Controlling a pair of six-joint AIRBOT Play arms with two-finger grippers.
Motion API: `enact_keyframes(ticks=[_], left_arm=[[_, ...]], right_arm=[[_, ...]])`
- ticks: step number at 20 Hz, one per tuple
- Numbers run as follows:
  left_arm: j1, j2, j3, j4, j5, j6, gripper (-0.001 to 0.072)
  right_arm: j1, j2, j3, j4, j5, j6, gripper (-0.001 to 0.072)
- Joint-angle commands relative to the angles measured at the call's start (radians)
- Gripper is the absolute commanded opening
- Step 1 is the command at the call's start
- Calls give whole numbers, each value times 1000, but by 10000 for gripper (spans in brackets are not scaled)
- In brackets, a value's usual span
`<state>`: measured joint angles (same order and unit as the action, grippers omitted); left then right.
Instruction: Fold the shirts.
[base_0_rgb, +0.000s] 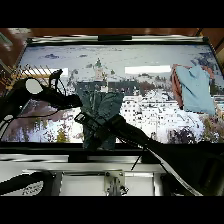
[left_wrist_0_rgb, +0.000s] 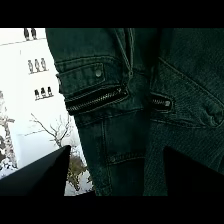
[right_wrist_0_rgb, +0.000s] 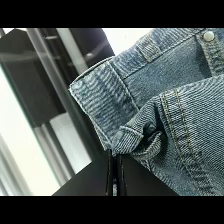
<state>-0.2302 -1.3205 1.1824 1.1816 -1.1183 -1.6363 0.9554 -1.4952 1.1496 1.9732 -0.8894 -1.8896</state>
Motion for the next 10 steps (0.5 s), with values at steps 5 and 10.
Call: enact_keyframes(ticks=[5, 10], left_arm=[[-37, -107, 0, -12, 86, 2, 664], [-14, -119, 1, -74, 182, 0, 663]], right_arm=[[3, 36, 0, -76, -179, 2, 84], [2, 79, -1, -313, -219, 25, 85]])
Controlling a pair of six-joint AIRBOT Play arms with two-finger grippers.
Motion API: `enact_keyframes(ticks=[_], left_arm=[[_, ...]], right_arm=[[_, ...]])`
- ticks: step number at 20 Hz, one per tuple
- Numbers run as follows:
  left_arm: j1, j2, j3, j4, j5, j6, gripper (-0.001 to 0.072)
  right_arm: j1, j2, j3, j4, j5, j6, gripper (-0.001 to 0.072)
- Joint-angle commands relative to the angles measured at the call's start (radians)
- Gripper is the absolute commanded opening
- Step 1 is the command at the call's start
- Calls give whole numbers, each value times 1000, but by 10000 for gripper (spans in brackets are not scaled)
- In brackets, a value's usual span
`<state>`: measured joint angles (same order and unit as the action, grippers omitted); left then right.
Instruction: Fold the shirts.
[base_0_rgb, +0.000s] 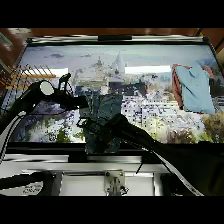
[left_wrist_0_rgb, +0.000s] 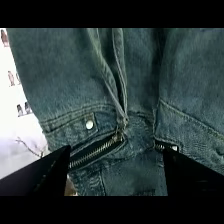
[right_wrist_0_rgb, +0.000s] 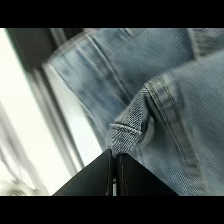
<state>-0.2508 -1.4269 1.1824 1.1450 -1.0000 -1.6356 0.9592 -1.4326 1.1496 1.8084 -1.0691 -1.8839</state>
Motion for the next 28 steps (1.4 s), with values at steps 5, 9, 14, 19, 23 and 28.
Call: enact_keyframes(ticks=[5, 9, 14, 19, 23, 28], left_arm=[[5, -63, 1, -96, 111, 3, 663], [5, -77, 1, -96, 111, 30, 662], [0, -77, 1, -100, 108, 30, 652], [-66, -104, 1, -100, 70, 57, 590], [-113, -146, 1, -119, 0, 138, 579], [-120, -198, 1, -292, 13, 211, 547]], right_arm=[[-109, 23, -3, -152, -134, 61, 579], [-230, 113, -1, 77, -156, 60, 579], [-348, 227, 0, 198, -102, 85, 630], [-446, 224, 0, 140, -69, 104, 630], [-548, 224, 0, 117, -87, 110, 630], [-641, 224, 0, 92, -87, 110, 630]])
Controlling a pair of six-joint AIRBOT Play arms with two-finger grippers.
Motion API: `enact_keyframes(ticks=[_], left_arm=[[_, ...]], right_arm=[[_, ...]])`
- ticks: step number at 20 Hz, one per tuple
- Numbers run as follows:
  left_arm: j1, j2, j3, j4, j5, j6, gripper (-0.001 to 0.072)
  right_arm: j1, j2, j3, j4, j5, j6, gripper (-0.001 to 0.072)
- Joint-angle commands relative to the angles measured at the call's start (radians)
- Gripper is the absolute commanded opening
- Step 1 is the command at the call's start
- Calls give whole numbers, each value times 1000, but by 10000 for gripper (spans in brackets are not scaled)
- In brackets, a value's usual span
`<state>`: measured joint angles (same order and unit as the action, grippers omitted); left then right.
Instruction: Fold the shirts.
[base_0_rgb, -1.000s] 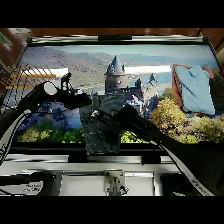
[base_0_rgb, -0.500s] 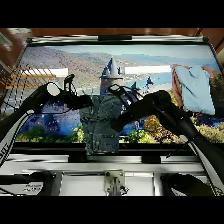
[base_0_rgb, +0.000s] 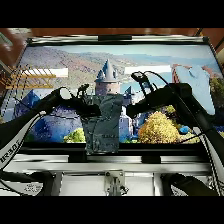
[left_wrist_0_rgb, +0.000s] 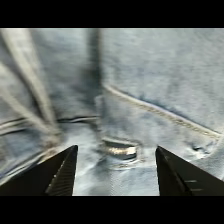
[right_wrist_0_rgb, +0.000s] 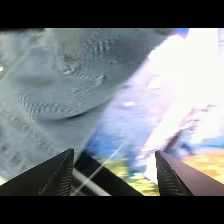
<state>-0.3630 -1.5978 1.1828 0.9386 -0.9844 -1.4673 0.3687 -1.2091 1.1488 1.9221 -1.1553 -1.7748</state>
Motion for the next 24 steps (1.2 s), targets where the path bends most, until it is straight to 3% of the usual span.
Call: enact_keyframes(ticks=[1, 6, 9, 11, 19, 24], left_arm=[[-8, -40, 1, -87, -3, 42, 546], [-7, -80, 1, -129, 39, 54, 505], [-5, -79, 11, -323, 72, 191, 198], [0, -75, 48, -369, 60, 231, 77], [102, -6, 143, -336, -127, 239, 76], [51, -96, 126, -337, -84, 232, 76]], right_arm=[[-60, 1, 1, -24, -2, 1, 630], [-64, 1, 1, -37, -3, 0, 629], [-64, 1, 1, -63, 4, 1, 630], [-64, 1, 1, -74, 3, 1, 630], [-64, 1, 1, -89, 4, 1, 629], [-64, 1, 1, -89, 6, 8, 630]])
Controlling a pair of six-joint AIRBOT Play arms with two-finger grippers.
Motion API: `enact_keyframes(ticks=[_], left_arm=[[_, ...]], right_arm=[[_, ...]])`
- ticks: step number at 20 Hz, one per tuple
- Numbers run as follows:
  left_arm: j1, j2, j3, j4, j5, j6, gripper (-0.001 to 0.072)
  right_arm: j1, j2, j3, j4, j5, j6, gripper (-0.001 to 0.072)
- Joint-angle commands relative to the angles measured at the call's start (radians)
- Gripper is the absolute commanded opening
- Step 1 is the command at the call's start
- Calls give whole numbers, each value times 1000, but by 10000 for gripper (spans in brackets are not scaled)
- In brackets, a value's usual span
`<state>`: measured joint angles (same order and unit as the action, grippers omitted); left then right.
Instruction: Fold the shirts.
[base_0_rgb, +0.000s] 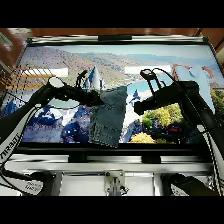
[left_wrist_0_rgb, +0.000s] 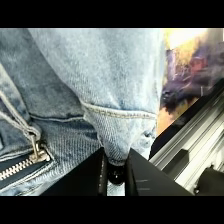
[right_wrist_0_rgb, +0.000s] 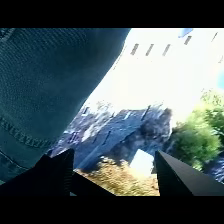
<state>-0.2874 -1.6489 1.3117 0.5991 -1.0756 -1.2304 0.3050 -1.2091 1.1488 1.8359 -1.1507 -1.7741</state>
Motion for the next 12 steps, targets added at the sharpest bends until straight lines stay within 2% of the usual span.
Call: enact_keyframes(ticks=[1, 2, 3, 4, 5, 12], left_arm=[[-47, -78, -3, 2, 27, -5, 76], [-66, -106, -3, 1, 47, -5, 78], [-75, -121, -3, -2, 60, -22, 204], [-76, -124, -3, -2, 66, -49, 479], [-67, -118, 2, -2, 62, -48, 531], [43, -76, 42, 64, -126, -11, 531]], right_arm=[[-1, 1, 1, -2, 1, 10, 630], [-1, 1, 1, -2, 0, 10, 630], [-1, 1, 1, -3, 0, 10, 629], [-1, 1, 1, -3, 0, 9, 629], [-1, 1, 1, -5, 2, 9, 630], [-1, 0, 1, -29, 4, 8, 630]])
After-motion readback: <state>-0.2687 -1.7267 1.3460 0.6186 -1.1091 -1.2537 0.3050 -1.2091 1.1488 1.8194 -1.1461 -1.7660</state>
